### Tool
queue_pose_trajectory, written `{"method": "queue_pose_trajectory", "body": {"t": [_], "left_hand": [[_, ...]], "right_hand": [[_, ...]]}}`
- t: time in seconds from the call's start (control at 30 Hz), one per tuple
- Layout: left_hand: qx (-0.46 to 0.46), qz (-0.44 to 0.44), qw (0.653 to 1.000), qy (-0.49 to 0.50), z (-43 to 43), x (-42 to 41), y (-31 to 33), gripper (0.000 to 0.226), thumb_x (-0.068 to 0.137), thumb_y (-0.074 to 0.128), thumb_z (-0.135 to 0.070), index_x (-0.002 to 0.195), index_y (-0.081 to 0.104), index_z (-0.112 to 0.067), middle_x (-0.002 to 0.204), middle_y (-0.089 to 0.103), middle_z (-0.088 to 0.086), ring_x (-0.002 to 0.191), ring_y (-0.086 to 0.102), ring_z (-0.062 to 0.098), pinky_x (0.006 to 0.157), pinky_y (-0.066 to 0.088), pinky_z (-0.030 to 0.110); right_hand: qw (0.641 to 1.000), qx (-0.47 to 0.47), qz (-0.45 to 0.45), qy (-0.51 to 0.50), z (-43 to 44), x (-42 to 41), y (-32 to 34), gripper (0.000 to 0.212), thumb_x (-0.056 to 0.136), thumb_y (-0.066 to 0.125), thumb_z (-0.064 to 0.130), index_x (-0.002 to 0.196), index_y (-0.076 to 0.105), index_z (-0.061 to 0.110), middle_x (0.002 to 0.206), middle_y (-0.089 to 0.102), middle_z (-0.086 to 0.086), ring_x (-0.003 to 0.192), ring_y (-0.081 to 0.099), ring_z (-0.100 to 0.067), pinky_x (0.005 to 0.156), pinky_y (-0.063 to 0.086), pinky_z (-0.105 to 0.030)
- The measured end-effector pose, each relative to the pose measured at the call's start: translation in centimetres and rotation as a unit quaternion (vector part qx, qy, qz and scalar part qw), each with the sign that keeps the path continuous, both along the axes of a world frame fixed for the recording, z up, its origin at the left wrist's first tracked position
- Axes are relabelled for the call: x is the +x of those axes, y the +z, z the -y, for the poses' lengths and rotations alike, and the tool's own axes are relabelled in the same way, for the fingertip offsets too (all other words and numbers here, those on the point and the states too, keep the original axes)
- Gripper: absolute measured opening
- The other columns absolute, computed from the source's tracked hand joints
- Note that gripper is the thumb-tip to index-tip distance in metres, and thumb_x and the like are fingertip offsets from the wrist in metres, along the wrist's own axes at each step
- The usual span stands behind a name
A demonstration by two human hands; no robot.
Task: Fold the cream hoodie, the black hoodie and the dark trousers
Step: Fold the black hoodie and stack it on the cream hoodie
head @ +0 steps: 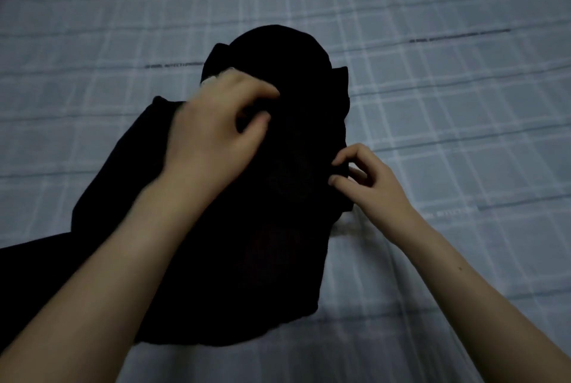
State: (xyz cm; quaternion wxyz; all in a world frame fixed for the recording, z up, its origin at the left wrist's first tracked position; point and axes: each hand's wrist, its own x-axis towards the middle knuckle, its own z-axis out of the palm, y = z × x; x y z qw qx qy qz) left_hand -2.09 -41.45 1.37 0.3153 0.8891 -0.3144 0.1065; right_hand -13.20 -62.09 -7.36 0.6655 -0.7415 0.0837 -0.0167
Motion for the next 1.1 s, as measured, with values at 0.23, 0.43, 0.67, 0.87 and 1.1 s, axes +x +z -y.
{"method": "queue_pose_trajectory", "body": {"t": [0.23,0.43,0.67,0.87,1.1], "left_hand": [[0.389,-0.056,0.919,0.027,0.1,1.4,-4.9,0.069,0.086,0.006,-0.073,0.151,0.012,-0.05,0.164,0.01,0.003,0.148,0.01,0.042,0.115,0.011,0.063],[0.364,0.017,0.931,0.028,-0.7,-0.3,-5.6,0.062,0.095,0.021,-0.067,0.152,0.022,-0.043,0.162,0.019,0.009,0.145,0.017,0.045,0.113,0.017,0.065],[0.343,0.0,0.938,0.045,-1.0,0.1,-6.1,0.061,0.095,0.022,-0.065,0.151,0.025,-0.042,0.162,0.021,0.008,0.146,0.019,0.041,0.113,0.018,0.064],[0.297,0.0,0.953,0.054,-0.9,0.1,-6.6,0.06,0.096,0.02,-0.062,0.151,0.028,-0.04,0.161,0.024,0.003,0.148,0.018,0.036,0.116,0.016,0.061],[0.302,0.004,0.952,0.056,-0.6,0.3,-6.9,0.057,0.095,0.025,-0.062,0.147,0.037,-0.041,0.159,0.028,0.007,0.146,0.021,0.039,0.115,0.017,0.061]], "right_hand": [[0.996,0.017,-0.058,-0.06,0.2,-0.5,0.6,0.013,0.082,0.051,0.024,0.086,0.059,0.015,0.081,0.059,0.008,0.078,0.054,-0.007,0.075,0.042,-0.026],[0.973,-0.191,-0.006,-0.133,0.0,5.6,2.0,0.047,0.092,0.063,0.044,0.135,0.052,0.031,0.133,0.056,0.01,0.122,0.048,-0.002,0.097,0.035,-0.013],[0.949,-0.294,0.006,-0.114,-1.1,13.8,0.8,0.037,0.09,0.066,0.035,0.124,0.068,0.022,0.118,0.069,-0.002,0.115,0.061,-0.021,0.102,0.047,-0.041],[0.951,-0.174,-0.025,-0.253,3.4,15.5,1.3,0.015,0.087,0.072,0.017,0.094,0.078,0.005,0.087,0.075,-0.007,0.079,0.068,-0.013,0.078,0.054,-0.028],[0.912,-0.365,-0.041,-0.183,0.3,15.4,2.7,0.042,0.102,0.043,0.032,0.139,0.055,0.016,0.138,0.056,-0.014,0.131,0.047,-0.033,0.109,0.034,-0.037]]}}
